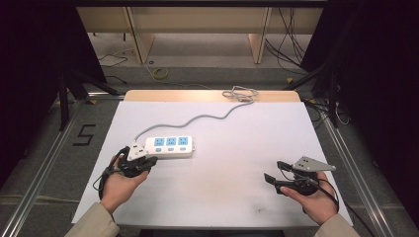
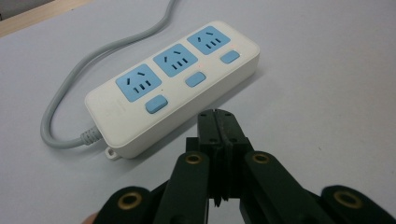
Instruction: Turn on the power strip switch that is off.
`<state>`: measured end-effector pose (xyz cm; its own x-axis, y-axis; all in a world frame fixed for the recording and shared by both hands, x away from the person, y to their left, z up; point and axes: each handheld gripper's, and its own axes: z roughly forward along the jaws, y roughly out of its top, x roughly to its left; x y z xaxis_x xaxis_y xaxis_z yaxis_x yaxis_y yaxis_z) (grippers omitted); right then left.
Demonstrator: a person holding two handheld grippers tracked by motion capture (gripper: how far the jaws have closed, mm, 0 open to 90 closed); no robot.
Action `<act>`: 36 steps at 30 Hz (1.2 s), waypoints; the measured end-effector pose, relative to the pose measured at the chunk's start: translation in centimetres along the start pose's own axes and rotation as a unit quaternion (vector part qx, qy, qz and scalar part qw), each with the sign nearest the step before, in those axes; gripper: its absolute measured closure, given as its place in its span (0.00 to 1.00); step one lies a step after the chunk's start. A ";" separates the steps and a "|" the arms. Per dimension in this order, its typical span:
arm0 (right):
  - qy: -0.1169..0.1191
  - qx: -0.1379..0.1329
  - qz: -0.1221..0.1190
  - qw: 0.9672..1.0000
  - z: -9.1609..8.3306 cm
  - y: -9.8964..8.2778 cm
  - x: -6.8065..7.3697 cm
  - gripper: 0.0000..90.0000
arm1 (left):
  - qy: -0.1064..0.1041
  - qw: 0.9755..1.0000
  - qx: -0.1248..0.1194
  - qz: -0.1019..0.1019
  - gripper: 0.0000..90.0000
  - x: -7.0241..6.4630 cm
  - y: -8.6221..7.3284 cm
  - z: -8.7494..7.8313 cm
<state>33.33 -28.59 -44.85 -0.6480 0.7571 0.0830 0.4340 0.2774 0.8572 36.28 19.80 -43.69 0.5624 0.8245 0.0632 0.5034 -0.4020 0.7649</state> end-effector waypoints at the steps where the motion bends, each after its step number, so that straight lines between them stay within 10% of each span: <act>1: 0.000 0.000 0.000 1.000 0.0 0.0 0.0 0.34 | 0.000 1.000 0.000 0.000 1.00 0.0 0.0 0.0; 36: 0.001 0.002 0.000 1.000 0.0 0.0 0.1 0.34 | 0.024 1.000 0.015 -0.005 1.00 1.1 1.2 0.8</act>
<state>33.22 -28.51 -44.86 -0.6495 0.7557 0.0848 0.4371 0.2797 0.8548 38.03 19.90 -43.16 0.5253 0.8463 0.0882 0.5277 -0.4054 0.7465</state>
